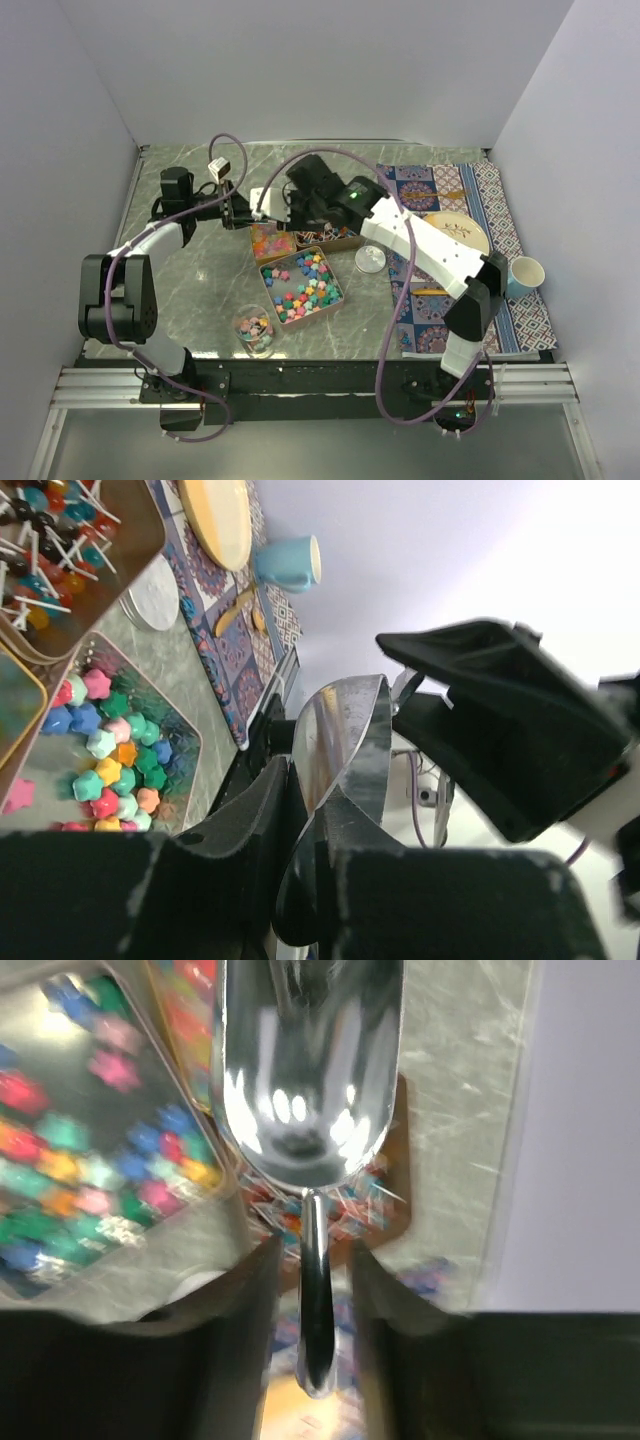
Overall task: Pack the candies
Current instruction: Adjust the spatula, then scoop the fake candies from the storage box.
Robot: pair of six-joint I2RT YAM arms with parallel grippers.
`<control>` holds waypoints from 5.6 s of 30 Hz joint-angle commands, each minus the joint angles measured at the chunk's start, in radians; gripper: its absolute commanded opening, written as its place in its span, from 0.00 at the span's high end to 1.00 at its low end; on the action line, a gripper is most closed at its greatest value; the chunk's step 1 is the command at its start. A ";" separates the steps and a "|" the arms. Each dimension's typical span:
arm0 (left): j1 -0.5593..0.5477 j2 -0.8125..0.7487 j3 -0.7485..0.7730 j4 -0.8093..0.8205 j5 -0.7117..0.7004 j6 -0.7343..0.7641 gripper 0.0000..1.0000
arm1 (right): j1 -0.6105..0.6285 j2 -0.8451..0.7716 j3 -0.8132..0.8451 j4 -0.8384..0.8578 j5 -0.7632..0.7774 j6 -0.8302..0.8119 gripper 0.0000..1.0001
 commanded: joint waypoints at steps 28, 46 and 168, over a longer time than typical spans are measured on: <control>-0.027 0.027 0.103 -0.093 0.098 0.176 0.99 | -0.248 0.034 0.199 -0.186 -0.693 0.204 0.48; -0.027 0.024 0.099 -0.065 0.103 0.151 0.99 | -0.231 0.086 0.235 -0.213 -0.667 0.192 0.64; 0.361 -0.426 -0.151 -0.461 -0.488 0.423 0.38 | -0.079 0.014 -0.467 0.065 -0.557 -0.264 1.00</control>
